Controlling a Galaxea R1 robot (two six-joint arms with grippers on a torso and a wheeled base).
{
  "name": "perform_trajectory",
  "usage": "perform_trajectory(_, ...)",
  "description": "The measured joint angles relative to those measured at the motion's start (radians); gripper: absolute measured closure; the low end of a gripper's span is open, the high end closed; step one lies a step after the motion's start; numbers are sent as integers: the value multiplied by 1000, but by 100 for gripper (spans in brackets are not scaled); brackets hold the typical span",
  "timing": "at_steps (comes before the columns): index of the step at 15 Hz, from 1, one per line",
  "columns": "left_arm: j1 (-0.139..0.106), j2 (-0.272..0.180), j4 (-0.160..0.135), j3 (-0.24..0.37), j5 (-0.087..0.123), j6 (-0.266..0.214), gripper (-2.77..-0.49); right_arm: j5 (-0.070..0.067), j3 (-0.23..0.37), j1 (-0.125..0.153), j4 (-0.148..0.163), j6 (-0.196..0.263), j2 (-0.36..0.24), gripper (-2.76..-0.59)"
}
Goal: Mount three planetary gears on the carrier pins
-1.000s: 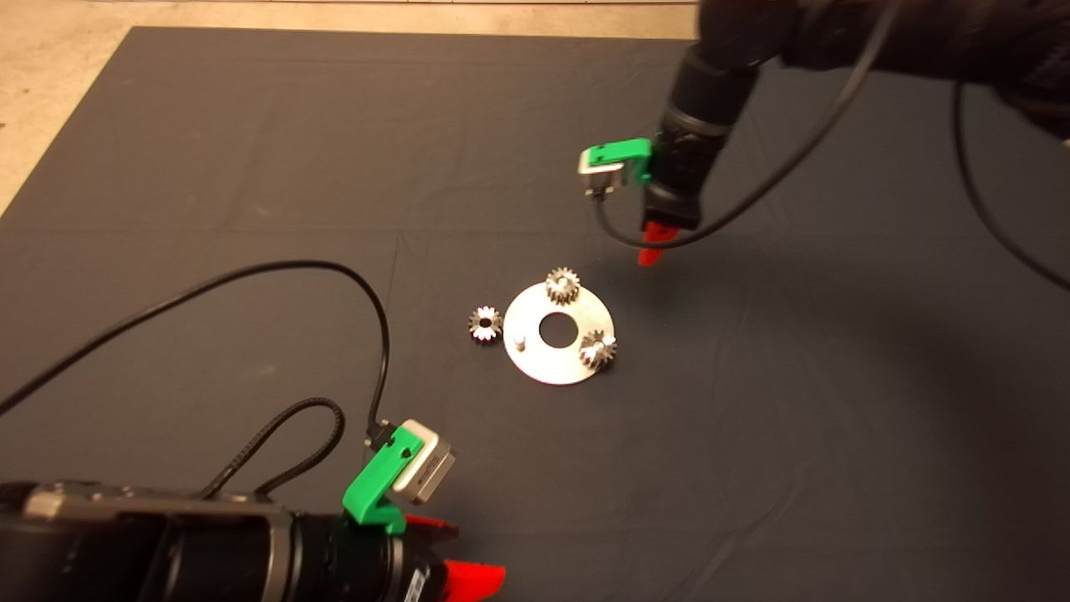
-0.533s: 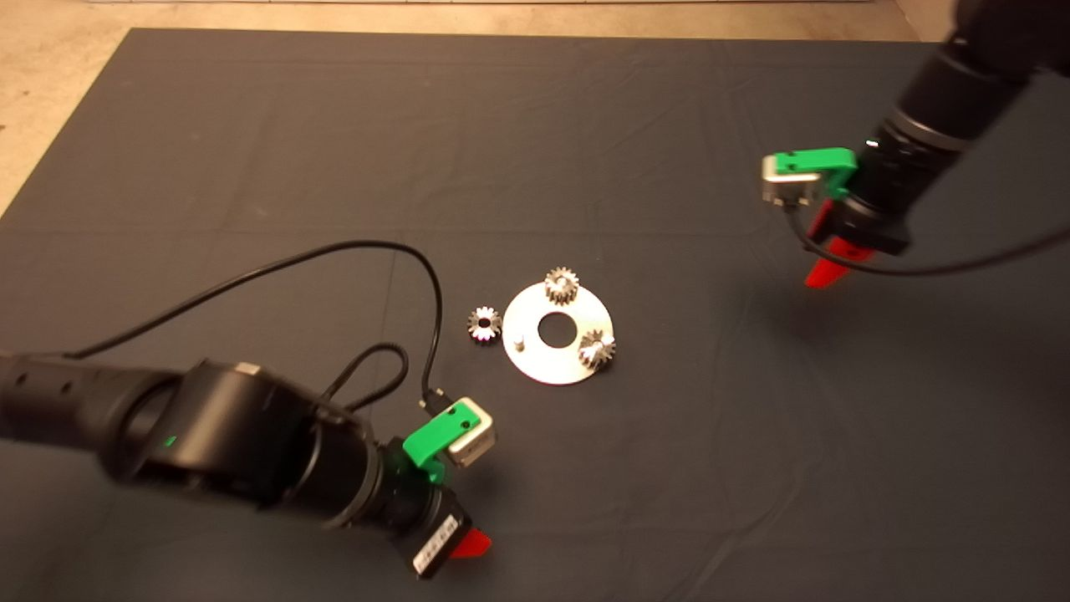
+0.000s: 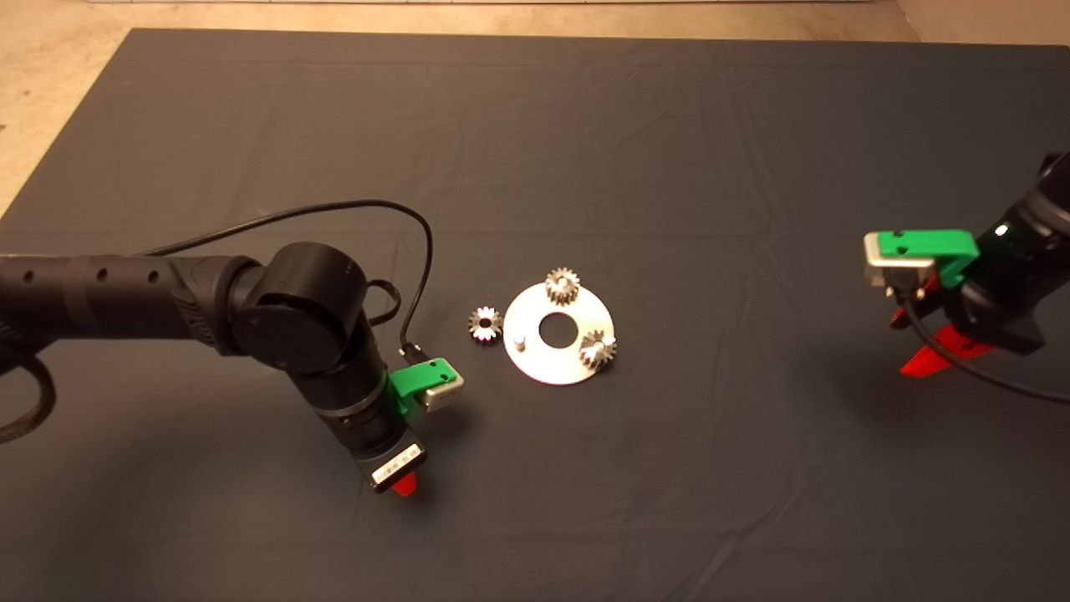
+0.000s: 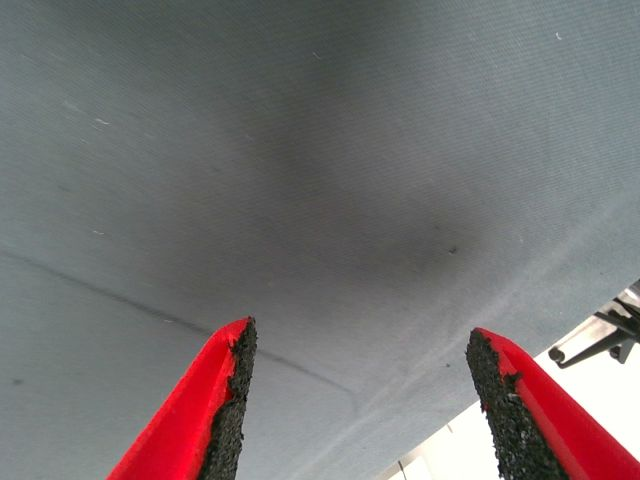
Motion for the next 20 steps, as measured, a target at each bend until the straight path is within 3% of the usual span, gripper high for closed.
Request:
perform_trajectory(2,-28,21,-12,-35,4,7,-146,1,-25,-85,-3,0,8,-148)
perform_trajectory(3,-50,42,-23,-56,4,15,-146,-4,-44,-128,-12,0,7,-148)
perform_trajectory(6,-113,109,-61,-130,3,42,-146,-12,-63,-232,-63,0,8,-148)
perform_trajectory(8,-169,156,-73,-176,4,70,-146,-16,-63,-270,-70,0,8,-148)
perform_trajectory(10,-197,194,-76,-201,2,84,-146,-18,-63,-262,-73,0,7,-148)
perform_trajectory(12,-203,208,-90,-208,-2,93,-146,-17,-63,-223,-75,0,8,-148)
perform_trajectory(13,-210,210,-90,-216,0,96,-146,-18,-62,-191,-74,0,7,-148)
perform_trajectory(16,-239,218,-90,-225,3,107,-146,-16,-56,-52,-63,1,7,-148)
perform_trajectory(18,-253,221,-90,-227,3,115,-146,-16,-43,-36,-20,4,7,-148)
perform_trajectory(20,-256,224,-90,-231,4,119,-146,-19,7,-38,73,20,5,-148)
